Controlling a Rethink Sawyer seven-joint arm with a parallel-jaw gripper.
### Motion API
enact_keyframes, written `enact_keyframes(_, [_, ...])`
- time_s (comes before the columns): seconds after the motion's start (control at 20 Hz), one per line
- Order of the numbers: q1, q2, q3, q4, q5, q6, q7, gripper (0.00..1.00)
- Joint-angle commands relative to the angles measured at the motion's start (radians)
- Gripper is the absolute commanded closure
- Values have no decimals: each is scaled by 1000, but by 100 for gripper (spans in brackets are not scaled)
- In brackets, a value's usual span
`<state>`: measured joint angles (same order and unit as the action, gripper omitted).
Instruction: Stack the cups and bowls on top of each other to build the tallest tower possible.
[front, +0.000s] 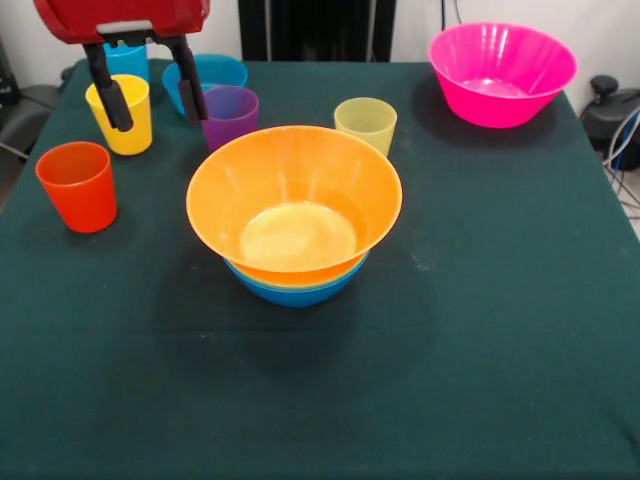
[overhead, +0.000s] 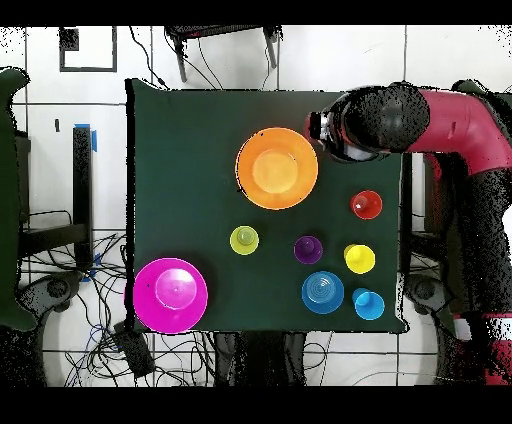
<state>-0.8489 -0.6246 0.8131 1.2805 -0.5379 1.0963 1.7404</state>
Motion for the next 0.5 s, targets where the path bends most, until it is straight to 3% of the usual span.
enact_keyframes(0.05, [59, 33, -11, -49, -16, 82, -218, 0])
enact_keyframes(0.3, [62, 9, -17, -44, -10, 102, -212, 0])
enact_keyframes(0.5, [92, 55, -24, -71, -28, 52, -178, 0])
